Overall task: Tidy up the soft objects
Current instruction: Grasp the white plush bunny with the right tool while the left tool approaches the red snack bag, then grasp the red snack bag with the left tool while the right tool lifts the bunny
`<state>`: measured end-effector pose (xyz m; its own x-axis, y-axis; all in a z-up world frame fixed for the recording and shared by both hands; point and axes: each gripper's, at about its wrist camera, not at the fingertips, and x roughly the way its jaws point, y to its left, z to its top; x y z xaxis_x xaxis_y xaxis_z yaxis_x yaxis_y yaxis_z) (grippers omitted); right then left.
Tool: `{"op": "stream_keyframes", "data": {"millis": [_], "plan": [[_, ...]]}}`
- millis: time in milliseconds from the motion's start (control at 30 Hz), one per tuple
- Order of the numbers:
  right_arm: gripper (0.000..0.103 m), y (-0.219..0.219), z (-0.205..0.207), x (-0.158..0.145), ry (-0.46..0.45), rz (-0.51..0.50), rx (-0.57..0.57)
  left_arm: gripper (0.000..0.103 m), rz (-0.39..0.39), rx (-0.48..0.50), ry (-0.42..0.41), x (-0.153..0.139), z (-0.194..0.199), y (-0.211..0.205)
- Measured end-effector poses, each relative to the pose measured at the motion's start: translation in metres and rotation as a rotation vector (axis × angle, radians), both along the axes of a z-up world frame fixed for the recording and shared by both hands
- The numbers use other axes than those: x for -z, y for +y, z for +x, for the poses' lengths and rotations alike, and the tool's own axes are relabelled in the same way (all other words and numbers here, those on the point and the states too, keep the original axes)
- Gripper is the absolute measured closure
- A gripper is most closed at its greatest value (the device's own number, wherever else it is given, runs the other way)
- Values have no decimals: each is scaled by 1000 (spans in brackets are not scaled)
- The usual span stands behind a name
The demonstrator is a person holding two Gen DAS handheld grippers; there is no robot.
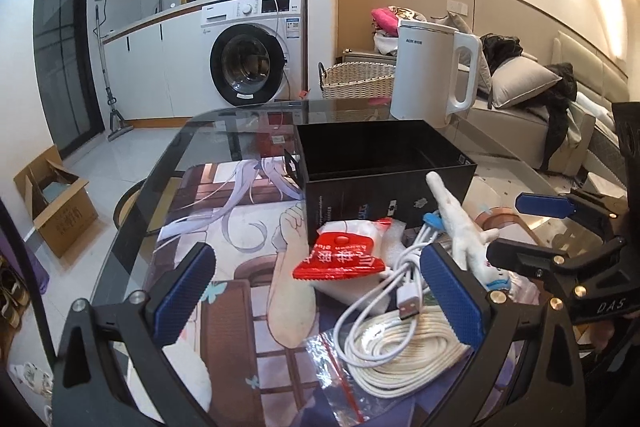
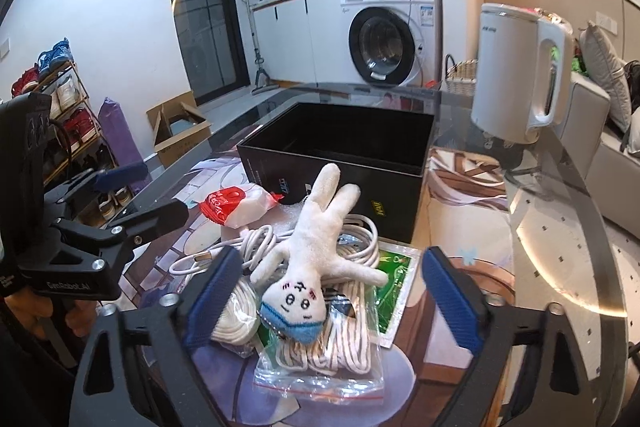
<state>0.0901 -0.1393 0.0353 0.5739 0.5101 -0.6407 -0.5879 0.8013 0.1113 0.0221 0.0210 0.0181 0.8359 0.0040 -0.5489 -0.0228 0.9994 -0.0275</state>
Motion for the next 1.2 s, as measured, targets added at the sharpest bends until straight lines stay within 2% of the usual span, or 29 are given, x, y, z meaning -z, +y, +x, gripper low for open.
{"op": "stream_keyframes", "data": {"millis": [100,233,467,633,733,1033,1200], "plan": [[20,4,6,3,24,-8,-14,0,5,3,16,1,8,4],[32,10,9,6,41,-15,-39,0,-3,6,32,2,19,9],[38,26,16,13,67,-34,-75,0,9,19,52,6,26,6],[39,31,22,19,89,-49,-82,0,21,26,65,9,27,5],[44,33,27,23,124,-57,-95,0,21,25,70,10,28,6],[64,33,14,21,97,-52,-140,0,23,10,74,11,28,8],[68,23,9,16,92,-15,-142,0,19,-3,81,13,29,11]]}}
